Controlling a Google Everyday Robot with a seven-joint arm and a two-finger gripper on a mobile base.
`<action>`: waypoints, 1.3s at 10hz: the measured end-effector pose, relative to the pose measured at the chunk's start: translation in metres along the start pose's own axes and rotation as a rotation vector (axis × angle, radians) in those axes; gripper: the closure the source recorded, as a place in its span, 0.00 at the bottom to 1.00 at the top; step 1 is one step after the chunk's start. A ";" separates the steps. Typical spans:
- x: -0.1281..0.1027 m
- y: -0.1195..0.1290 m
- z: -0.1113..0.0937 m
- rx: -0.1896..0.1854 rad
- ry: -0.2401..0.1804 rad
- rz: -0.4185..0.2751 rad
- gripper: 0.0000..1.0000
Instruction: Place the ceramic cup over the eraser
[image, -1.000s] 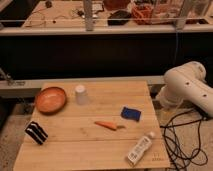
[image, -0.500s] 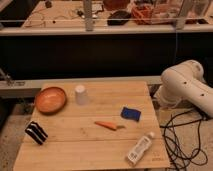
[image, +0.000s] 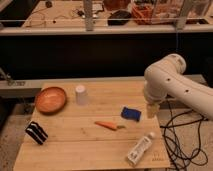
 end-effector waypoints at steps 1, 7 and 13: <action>-0.008 -0.003 -0.002 0.006 -0.006 -0.013 0.20; -0.065 -0.028 -0.015 0.042 -0.029 -0.096 0.20; -0.111 -0.054 -0.020 0.089 -0.058 -0.171 0.20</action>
